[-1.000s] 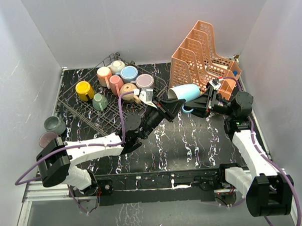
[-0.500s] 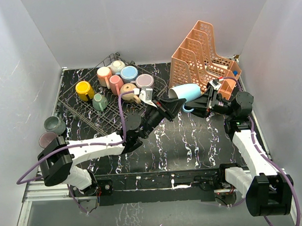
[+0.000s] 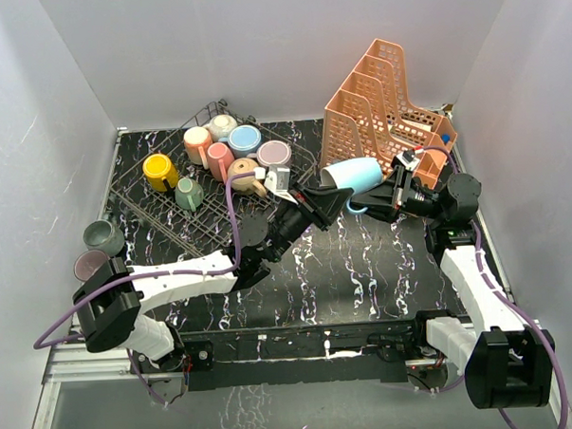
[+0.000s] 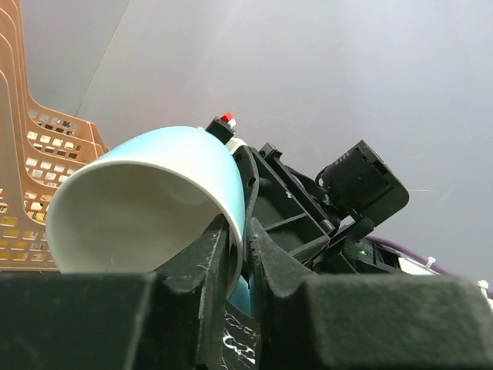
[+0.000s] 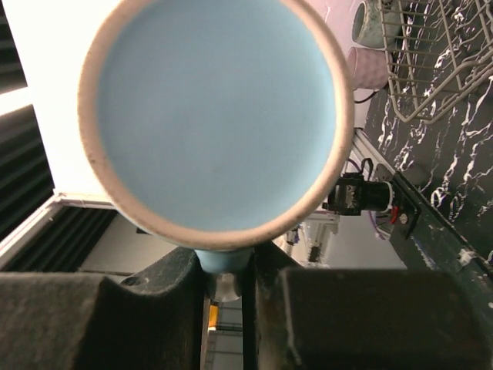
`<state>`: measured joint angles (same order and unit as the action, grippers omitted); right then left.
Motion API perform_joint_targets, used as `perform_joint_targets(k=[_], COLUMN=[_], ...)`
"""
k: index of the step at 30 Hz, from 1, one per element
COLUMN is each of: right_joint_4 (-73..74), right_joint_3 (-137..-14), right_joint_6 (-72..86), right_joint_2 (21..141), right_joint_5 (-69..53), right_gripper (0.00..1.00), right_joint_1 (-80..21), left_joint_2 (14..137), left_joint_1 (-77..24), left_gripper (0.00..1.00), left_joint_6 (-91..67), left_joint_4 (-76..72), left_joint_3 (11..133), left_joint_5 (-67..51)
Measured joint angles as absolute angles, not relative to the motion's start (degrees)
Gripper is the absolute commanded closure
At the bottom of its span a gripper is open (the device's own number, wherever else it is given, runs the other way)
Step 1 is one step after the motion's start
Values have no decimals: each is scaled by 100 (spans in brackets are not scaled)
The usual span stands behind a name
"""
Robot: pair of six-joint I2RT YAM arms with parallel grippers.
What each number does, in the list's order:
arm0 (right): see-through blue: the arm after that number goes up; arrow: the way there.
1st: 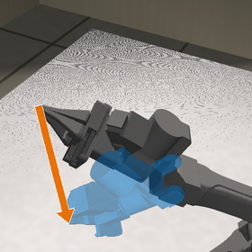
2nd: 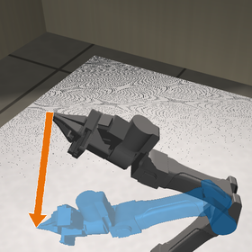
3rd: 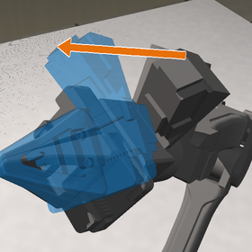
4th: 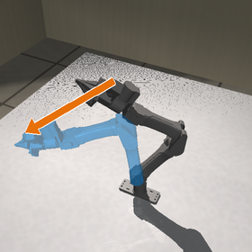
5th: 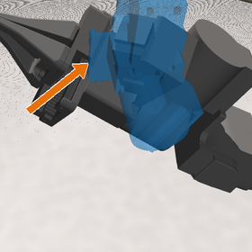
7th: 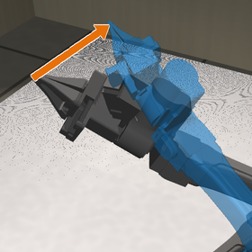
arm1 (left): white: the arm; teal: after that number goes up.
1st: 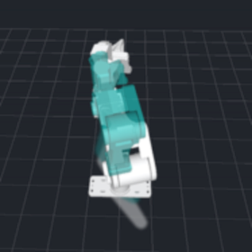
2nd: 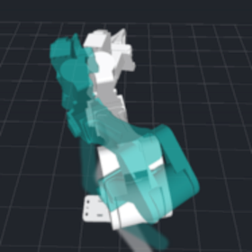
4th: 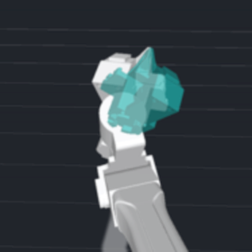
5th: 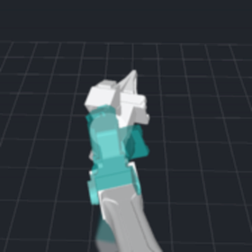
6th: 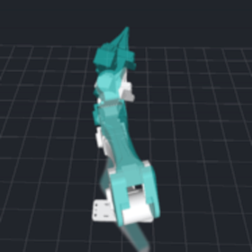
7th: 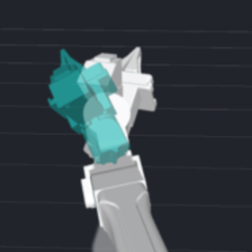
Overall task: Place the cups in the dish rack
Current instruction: Pick up the cup at the center of the board.
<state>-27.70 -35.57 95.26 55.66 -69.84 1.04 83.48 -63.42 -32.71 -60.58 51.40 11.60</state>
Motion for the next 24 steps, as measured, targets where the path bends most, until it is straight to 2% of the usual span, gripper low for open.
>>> perform_joint_targets(k=[4,10,18,24], right_joint_4=[-3030,-3223,-3507,-3400], right_joint_3=[-3483,-3288,-3286,-3323], right_joint_6=[9360,9205,9061,8545], right_joint_2=[5612,5741,5894,6200], right_joint_5=[-7026,-7024,-6871,-6873], right_gripper=[92,92,92,92], right_joint_1=[104,115,128,113], left_joint_2=[8313,7885,6906,5889], left_joint_1=[-6364,-6431,-6447,-6447], left_gripper=[59,42,33,32], left_joint_6=[-3391,-3575,-3627,-3575], left_joint_4=[-6169,-6128,-5376,-3865], left_joint_3=[5009,4528,4287,4305], left_joint_5=[1105,1087,1435,1653])
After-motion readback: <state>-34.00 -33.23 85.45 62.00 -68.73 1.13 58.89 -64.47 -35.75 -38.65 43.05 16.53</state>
